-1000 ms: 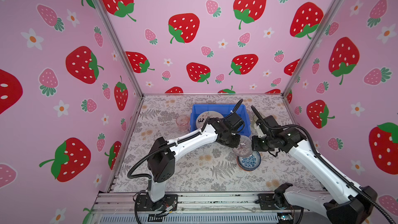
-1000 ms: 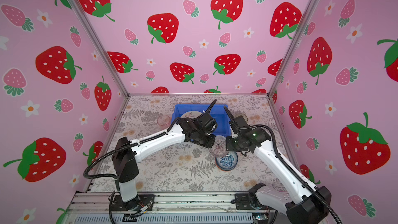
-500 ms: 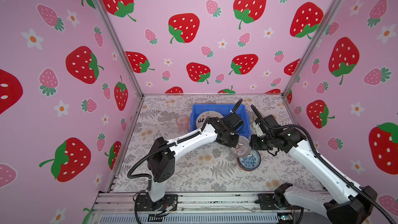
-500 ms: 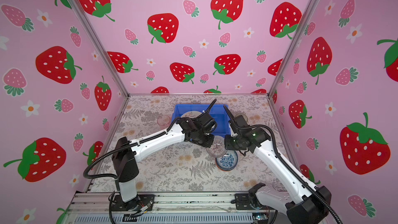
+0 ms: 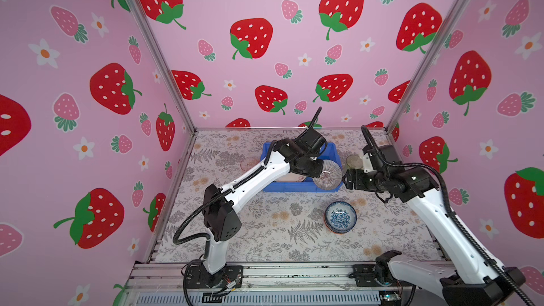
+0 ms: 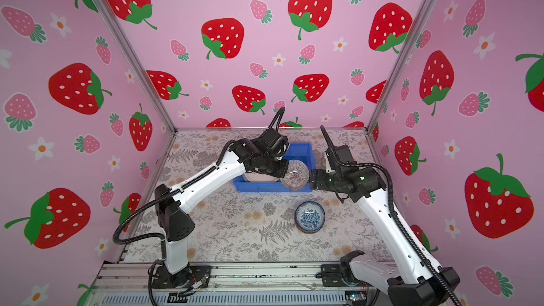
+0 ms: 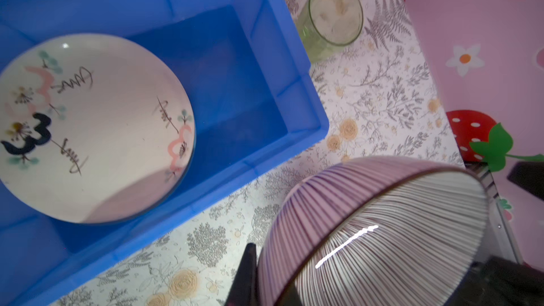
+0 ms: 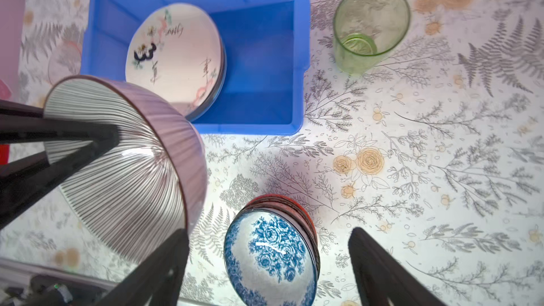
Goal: Place the mixed dishes into the plastic bin
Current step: 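Open the right gripper off the striped bowl while the left lifts it toward the bin, then lower the striped bowl into the bin with the left gripper while the right withdraws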
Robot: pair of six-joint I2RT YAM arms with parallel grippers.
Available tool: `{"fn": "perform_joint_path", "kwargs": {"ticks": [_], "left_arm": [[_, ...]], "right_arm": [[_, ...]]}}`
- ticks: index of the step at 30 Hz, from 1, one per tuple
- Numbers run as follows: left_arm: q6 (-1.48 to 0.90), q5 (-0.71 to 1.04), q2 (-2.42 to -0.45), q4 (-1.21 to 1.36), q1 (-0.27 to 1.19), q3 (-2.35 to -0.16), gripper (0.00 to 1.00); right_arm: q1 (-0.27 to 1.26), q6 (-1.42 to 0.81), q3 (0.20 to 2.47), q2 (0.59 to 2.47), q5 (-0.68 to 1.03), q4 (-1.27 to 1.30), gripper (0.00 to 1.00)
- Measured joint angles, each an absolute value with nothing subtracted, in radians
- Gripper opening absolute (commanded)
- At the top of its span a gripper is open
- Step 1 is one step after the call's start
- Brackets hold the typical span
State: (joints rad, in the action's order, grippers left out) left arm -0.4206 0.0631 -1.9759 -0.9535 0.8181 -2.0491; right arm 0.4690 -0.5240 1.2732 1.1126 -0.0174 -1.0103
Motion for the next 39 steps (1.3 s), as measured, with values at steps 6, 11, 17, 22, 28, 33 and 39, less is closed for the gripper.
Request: {"fn": "perform_joint_path", "kwargs": {"ticks": [6,11,17,22,28,33,39], "left_arm": [[-0.390,0.071,-2.136,-0.954,0.729,-2.194,0.00],[-0.409,0.082,-2.258,-0.944,0.701,-2.262,0.00],[-0.471,0.115,-2.349,-0.898,0.709,-2.275,0.00],[-0.503,0.142,-2.397,-0.871,0.717,-2.276,0.00],[-0.510,0.162,-2.430,-0.867,0.722,-2.277,0.00],[-0.511,0.169,-2.432,-0.864,0.722,-2.278,0.00],[-0.513,0.179,-2.432,-0.864,0.722,-2.282,0.00]], "right_arm": [[0.420,-0.496,1.277,1.094,-0.021,-1.038,0.99],[0.406,-0.492,1.274,1.090,-0.005,-1.036,0.99],[0.370,-0.484,1.260,1.080,0.004,-1.034,0.99],[0.347,-0.472,1.248,1.068,0.012,-1.034,0.99],[0.329,-0.468,1.201,1.050,0.027,-1.032,0.99],[0.318,-0.463,1.175,1.050,0.042,-1.022,0.99],[0.310,-0.451,1.163,1.050,0.057,-1.001,0.99]]}}
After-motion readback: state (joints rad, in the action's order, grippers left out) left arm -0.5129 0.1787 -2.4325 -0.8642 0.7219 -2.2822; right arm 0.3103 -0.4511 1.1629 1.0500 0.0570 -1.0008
